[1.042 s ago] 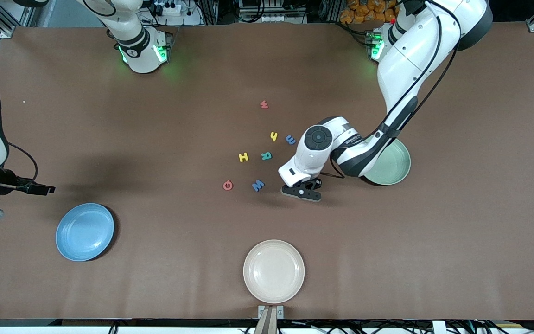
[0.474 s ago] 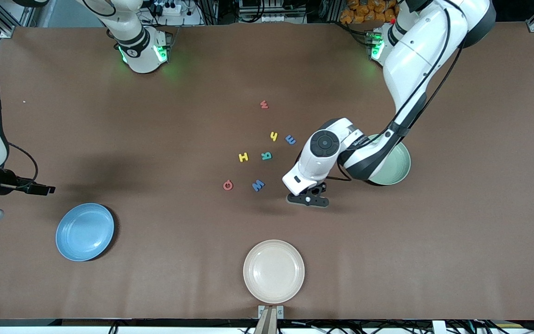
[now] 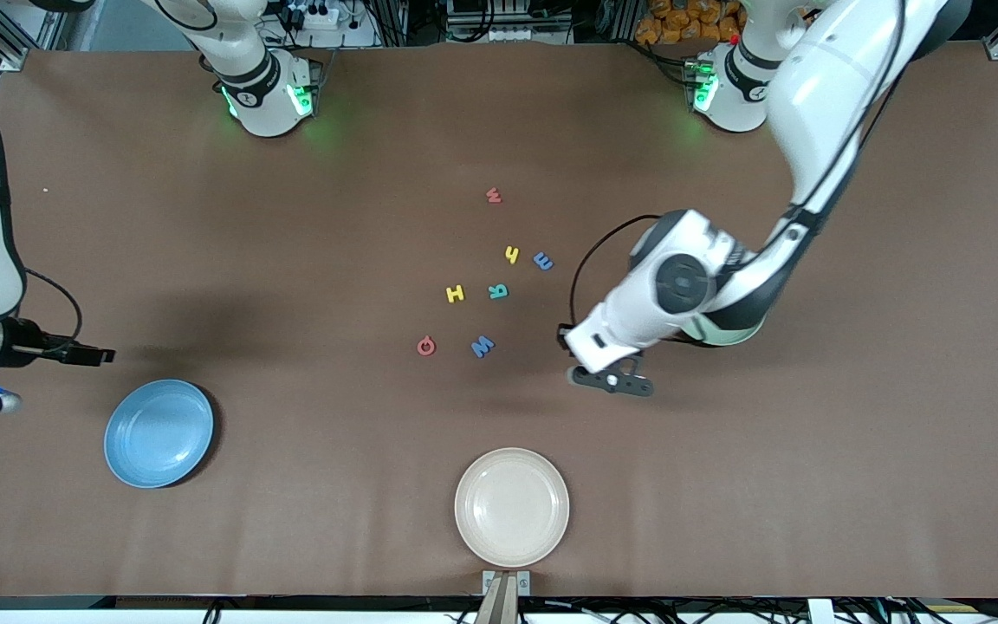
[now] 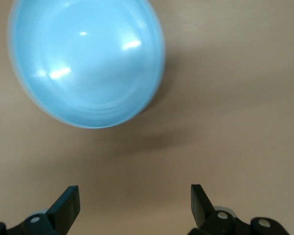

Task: Sort uppercase to blue plate, lowercase to green plate
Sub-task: 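Lift the blue a toward the green plate while the right gripper moves out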

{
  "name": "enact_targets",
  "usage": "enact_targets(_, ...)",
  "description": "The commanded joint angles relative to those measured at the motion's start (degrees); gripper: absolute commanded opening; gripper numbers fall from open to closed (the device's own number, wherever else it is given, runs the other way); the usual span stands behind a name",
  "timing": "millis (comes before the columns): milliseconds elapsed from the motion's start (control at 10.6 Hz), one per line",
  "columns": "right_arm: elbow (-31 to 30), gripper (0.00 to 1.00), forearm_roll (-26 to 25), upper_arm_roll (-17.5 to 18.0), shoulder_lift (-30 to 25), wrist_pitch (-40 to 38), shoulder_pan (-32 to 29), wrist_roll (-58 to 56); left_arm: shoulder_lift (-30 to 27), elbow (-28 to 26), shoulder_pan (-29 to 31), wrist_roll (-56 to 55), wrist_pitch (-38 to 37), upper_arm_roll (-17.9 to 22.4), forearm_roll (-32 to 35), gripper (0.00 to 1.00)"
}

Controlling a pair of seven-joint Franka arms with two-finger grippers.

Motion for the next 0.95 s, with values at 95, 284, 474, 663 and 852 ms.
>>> enact_targets(95, 0.4, 1.0, 5.5, 0.7, -2.4, 0.9, 6.0, 2.4, -8.7, -2.0, 2.3, 15.5, -9.7, 7.6, -9.4, 0.1)
enact_targets(284, 0.7, 1.0, 4.8, 0.7, -2.4, 3.4, 13.5, 13.0, -10.3, -3.2, 2.3, 21.2, -12.7, 12.5, -9.5, 0.09)
enact_targets(474, 1.0, 1.0, 2.9, 0.7, -2.3, 3.8, 21.4, 20.5, -12.6, -8.8, 3.0, 27.0, -12.6, 15.9, -9.5, 0.1)
enact_targets(663, 1.2, 1.0, 2.2, 0.6, -1.9, 5.7, 28.8, 22.0, -15.1, -13.9, 3.6, 31.8, -11.8, 18.7, -9.5, 0.09)
enact_targets(852, 1.2, 1.0, 2.2, 0.6, -1.3, 6.8, 35.6, 23.0, -16.8, -19.7, 4.3, 32.7, -7.5, 19.2, -9.6, 0.09)
